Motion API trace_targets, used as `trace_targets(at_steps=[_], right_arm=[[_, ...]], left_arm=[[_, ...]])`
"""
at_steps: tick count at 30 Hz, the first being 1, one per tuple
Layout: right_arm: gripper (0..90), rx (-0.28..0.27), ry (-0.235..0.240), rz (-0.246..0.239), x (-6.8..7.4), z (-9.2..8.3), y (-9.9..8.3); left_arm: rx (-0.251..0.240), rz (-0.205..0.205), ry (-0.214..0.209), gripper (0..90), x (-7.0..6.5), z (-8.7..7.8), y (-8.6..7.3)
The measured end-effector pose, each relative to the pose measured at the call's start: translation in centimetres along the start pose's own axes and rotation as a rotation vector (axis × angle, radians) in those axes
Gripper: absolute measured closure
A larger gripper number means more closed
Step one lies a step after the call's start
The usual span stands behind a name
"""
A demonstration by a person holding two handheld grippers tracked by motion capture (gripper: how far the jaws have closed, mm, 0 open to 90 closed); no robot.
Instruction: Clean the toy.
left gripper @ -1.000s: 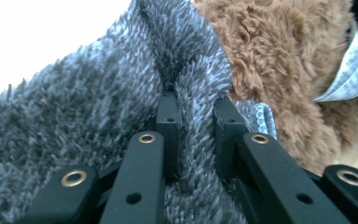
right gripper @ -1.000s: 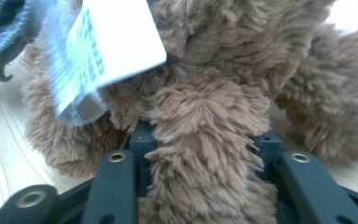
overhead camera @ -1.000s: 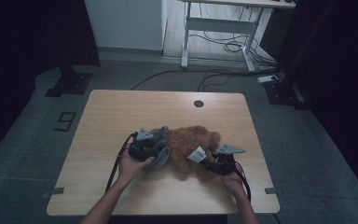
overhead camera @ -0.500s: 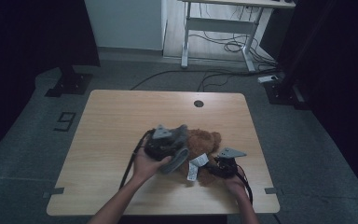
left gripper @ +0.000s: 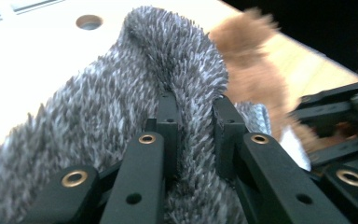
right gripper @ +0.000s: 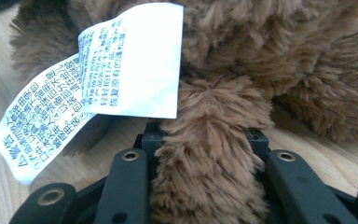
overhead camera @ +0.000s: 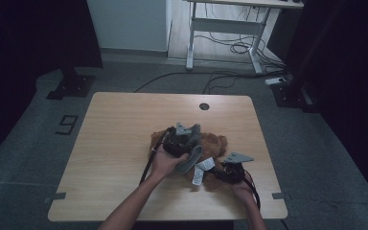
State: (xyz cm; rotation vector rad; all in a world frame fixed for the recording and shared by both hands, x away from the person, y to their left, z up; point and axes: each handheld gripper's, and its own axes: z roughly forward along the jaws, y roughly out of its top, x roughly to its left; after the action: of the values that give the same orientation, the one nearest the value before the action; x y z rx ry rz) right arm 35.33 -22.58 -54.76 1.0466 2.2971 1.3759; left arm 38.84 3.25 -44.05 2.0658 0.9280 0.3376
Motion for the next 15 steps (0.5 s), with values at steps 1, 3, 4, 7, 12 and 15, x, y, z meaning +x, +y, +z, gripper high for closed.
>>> trace_targets(at_steps=[1,3,4,7,12,15], right_arm=[[63.6,0.002,-0.001,0.0,0.0,0.0,0.0],[63.6,-0.002,0.002,0.005,0.0,0.0,0.0],[63.6,-0.002,0.003,0.008,0.0,0.0,0.0],[63.6,-0.005,0.009,0.009,0.0,0.0,0.0],[63.6,-0.005,0.017,0.009,-0.1,0.0,-0.1],[63.5,-0.007,0.019,0.007,-0.1,0.0,-0.1]], left_arm=[[0.002,-0.006,0.008,76.1,0.4,-0.3,-0.2],[0.002,-0.023,0.017,76.3,1.6,-1.0,-0.9],[-0.005,-0.039,0.014,76.3,2.2,-1.5,-1.3],[-0.021,-0.047,0.036,76.4,3.4,-2.9,-2.0],[-0.029,-0.085,0.066,76.3,5.5,-4.5,-2.8],[-0.013,-0.114,0.052,76.2,6.6,-4.6,-3.6]])
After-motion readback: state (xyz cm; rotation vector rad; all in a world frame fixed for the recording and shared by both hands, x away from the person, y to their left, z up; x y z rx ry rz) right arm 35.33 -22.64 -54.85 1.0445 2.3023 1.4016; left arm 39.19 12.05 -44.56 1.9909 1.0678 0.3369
